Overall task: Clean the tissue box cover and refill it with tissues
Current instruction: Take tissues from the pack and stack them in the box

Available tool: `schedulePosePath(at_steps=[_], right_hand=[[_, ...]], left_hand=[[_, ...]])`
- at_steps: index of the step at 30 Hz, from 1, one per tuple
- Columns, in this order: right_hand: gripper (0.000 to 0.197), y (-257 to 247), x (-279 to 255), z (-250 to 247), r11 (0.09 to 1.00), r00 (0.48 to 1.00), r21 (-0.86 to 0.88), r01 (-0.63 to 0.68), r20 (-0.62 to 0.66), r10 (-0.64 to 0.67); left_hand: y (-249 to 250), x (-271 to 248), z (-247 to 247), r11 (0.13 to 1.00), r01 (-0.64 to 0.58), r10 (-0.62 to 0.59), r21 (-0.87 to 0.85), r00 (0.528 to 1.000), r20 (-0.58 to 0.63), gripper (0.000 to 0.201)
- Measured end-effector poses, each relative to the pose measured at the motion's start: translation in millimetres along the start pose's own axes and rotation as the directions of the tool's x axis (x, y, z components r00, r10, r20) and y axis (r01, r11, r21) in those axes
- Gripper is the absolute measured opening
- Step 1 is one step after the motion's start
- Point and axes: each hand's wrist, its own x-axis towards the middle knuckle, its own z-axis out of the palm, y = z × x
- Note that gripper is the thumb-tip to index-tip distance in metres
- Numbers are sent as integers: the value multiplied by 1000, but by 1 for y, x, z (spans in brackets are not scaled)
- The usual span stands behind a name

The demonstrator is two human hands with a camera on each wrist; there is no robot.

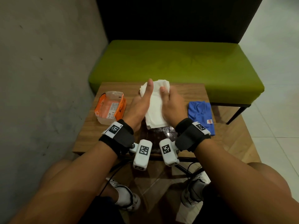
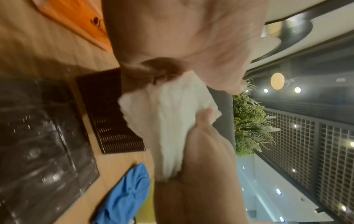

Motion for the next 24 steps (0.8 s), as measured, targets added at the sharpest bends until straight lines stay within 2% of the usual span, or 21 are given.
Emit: schedulePosePath(at_steps=[1, 3, 4, 6, 9, 12, 14, 16, 18, 19, 21, 24], right_hand=[[43, -3, -3, 2, 1000, 1000, -14, 4, 23, -4], [45, -6, -5, 3, 1000, 999, -19, 0, 50, 1], [44, -6, -5, 2, 1000, 999, -19, -6, 50, 7], [42, -7, -3, -1, 1000, 1000, -24, 1, 29, 0], [42, -7, -1, -5, 1000, 1000, -17, 16, 12, -15], [37, -5, 1, -9, 998, 1000, -54, -17, -27, 15], [35, -4, 3, -12, 995, 996, -100, -28, -91, 18], [31, -6, 4, -11, 985, 993, -175, -9, -119, -12], [27, -10, 1, -6, 965, 993, -253, 76, -65, -95], [26, -12, -2, -2, 955, 989, -263, 138, -7, -145], [27, -16, -7, 2, 936, 968, -250, 246, 113, -224], [24, -19, -10, -2, 929, 936, -176, 326, 200, -291]], left_hand=[[1, -2, 3, 999, -14, 13, -33, 999, -32, 74], [0, 1, 4, 996, -68, 58, -49, 981, -183, 40], [1, 1, 4, 995, -99, 89, -28, 968, -233, 33], [-1, 3, 1, 989, -145, 149, 35, 950, -275, 39], [-4, 5, -5, 974, -171, 206, 145, 939, -275, 47], [-9, 6, -13, 967, -142, 214, 212, 903, -372, 36], [-7, 1, -16, 972, -145, 211, 184, 884, -417, 30], [0, -12, -9, 989, -128, 145, 73, 940, -309, 38], [9, -21, 0, 997, -71, 66, -37, 991, -115, 54], [12, -22, 1, 995, -46, 44, -88, 999, -28, 63], [16, -21, -2, 974, -7, 28, -227, 996, 89, 67], [11, -14, -10, 938, 1, 31, -347, 996, 88, 51]])
